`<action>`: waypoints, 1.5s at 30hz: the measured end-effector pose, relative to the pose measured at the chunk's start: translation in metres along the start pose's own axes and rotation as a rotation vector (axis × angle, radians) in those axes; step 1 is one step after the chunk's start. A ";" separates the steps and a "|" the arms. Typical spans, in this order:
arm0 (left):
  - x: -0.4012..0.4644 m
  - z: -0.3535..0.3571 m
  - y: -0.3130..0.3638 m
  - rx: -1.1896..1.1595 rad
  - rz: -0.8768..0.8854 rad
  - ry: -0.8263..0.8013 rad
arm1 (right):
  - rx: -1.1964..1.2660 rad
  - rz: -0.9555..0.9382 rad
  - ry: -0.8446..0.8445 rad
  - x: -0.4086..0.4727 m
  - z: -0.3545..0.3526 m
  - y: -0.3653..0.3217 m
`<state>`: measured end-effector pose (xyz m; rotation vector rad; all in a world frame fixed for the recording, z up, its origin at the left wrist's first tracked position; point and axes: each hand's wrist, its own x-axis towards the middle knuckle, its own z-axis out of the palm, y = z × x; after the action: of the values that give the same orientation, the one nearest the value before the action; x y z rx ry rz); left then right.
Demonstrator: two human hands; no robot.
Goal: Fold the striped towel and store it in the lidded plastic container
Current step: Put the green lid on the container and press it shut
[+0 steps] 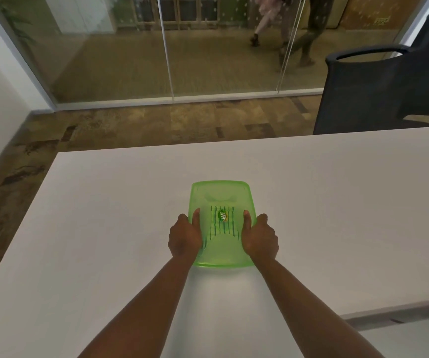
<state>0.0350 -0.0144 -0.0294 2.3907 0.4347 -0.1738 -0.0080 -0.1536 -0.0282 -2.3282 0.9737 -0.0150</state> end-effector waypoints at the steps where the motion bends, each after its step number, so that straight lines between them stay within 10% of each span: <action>1: 0.000 0.000 0.000 -0.005 0.000 -0.005 | 0.019 0.016 -0.006 0.000 -0.001 0.001; 14: 0.003 -0.005 0.001 -0.070 -0.032 -0.103 | 0.160 0.057 -0.082 0.008 -0.001 0.005; 20: 0.003 -0.015 -0.006 -0.467 -0.152 -0.260 | 0.687 0.225 -0.369 0.006 -0.003 0.011; 45: 0.114 -0.143 -0.080 -0.568 -0.143 0.101 | 0.694 -0.031 -0.839 -0.023 0.082 -0.172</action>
<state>0.1147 0.1658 0.0018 1.8165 0.6108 0.0106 0.1049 -0.0017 0.0027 -1.4700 0.3977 0.4910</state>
